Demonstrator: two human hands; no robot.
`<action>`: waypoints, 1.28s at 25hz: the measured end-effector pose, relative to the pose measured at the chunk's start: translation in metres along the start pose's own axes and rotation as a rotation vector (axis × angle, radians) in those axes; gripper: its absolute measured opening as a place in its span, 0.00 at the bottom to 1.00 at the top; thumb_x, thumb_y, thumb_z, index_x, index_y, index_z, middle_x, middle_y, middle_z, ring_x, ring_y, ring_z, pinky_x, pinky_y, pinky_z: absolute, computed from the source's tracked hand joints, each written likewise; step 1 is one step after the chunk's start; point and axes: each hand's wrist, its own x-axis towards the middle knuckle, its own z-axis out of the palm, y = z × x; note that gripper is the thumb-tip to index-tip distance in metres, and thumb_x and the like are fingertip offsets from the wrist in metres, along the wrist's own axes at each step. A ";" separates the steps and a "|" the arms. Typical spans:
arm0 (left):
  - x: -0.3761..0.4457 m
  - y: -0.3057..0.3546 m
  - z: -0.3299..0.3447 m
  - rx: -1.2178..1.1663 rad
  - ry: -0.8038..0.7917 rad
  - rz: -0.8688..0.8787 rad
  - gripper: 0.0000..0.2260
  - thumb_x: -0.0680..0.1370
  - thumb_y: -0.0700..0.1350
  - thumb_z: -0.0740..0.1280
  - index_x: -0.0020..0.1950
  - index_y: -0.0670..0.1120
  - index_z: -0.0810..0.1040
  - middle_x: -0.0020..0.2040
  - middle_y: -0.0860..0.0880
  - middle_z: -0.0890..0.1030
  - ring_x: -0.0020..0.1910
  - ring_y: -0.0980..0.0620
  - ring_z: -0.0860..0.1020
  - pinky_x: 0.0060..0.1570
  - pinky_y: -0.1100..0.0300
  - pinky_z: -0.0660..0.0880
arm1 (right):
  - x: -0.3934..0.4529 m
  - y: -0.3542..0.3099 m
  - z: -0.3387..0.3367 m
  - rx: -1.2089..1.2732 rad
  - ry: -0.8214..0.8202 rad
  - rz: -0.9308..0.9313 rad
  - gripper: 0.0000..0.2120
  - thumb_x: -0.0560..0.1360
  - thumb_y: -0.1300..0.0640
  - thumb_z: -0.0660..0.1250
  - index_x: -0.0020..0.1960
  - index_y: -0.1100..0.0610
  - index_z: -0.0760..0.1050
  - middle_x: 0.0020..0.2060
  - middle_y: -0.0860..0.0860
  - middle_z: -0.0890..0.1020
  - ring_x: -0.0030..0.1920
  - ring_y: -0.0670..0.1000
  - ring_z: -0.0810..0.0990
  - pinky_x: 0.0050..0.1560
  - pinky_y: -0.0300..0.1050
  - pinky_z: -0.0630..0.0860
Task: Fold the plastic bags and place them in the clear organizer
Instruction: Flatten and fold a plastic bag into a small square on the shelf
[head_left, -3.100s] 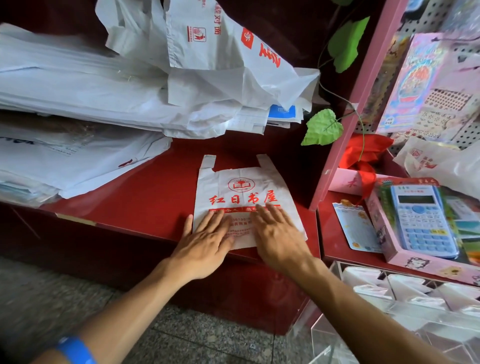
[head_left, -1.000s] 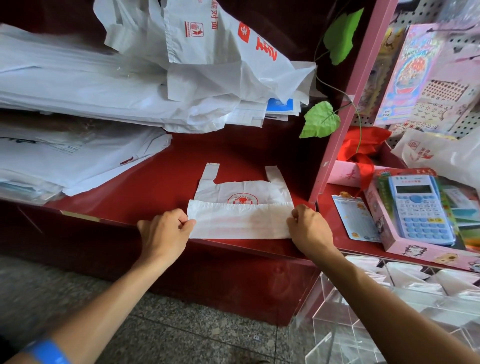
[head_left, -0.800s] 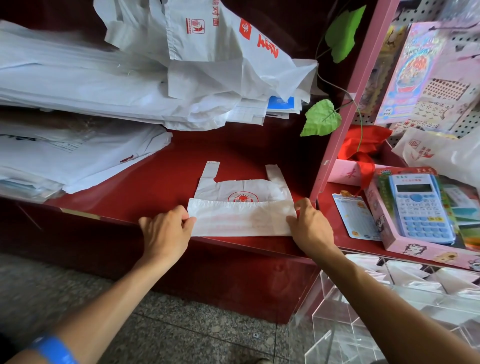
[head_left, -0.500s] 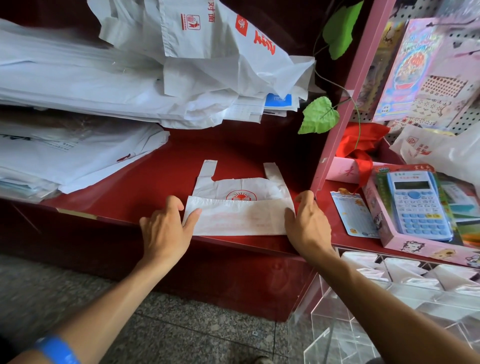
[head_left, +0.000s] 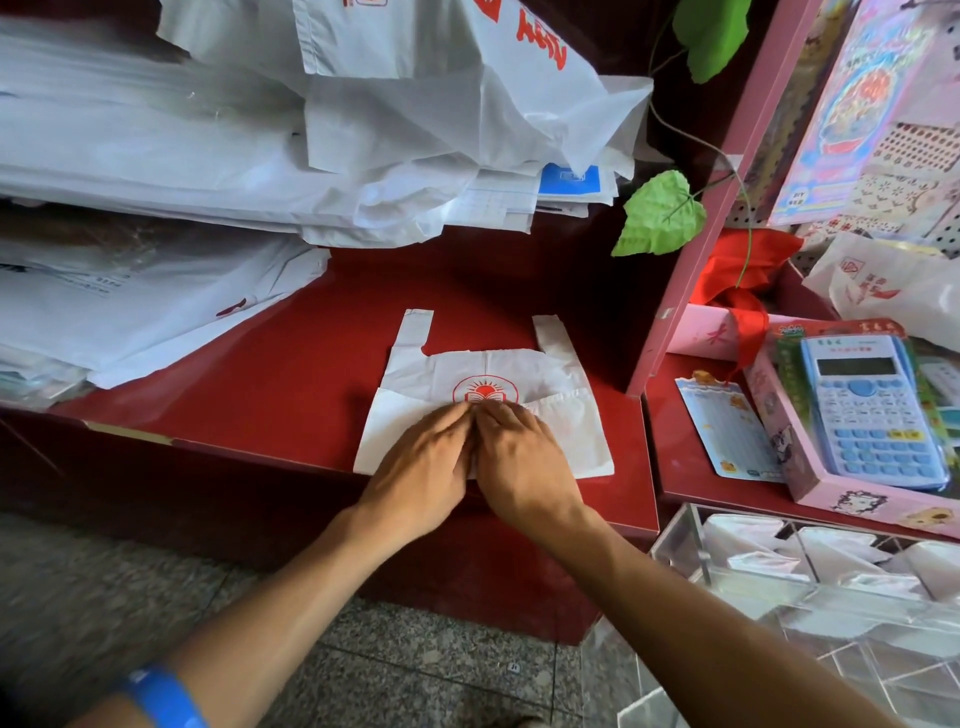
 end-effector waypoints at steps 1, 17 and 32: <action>0.000 -0.001 0.000 0.042 -0.030 0.015 0.23 0.82 0.46 0.52 0.77 0.44 0.66 0.76 0.48 0.67 0.75 0.52 0.64 0.76 0.62 0.53 | -0.002 0.001 0.001 -0.002 -0.053 0.013 0.39 0.71 0.46 0.40 0.76 0.61 0.63 0.75 0.57 0.67 0.76 0.58 0.62 0.76 0.53 0.57; -0.034 -0.035 -0.052 0.319 -0.335 -0.157 0.51 0.64 0.82 0.42 0.80 0.54 0.40 0.78 0.58 0.37 0.77 0.60 0.37 0.76 0.57 0.38 | -0.035 0.053 -0.037 -0.040 -0.284 0.325 0.41 0.78 0.29 0.43 0.80 0.53 0.38 0.80 0.48 0.39 0.79 0.49 0.36 0.77 0.53 0.34; -0.051 -0.065 -0.073 -0.172 0.049 -0.206 0.27 0.72 0.31 0.71 0.51 0.65 0.80 0.49 0.77 0.77 0.60 0.74 0.72 0.63 0.77 0.63 | -0.053 0.088 -0.062 0.076 -0.431 0.052 0.50 0.68 0.30 0.68 0.80 0.39 0.45 0.78 0.37 0.42 0.77 0.44 0.36 0.76 0.51 0.34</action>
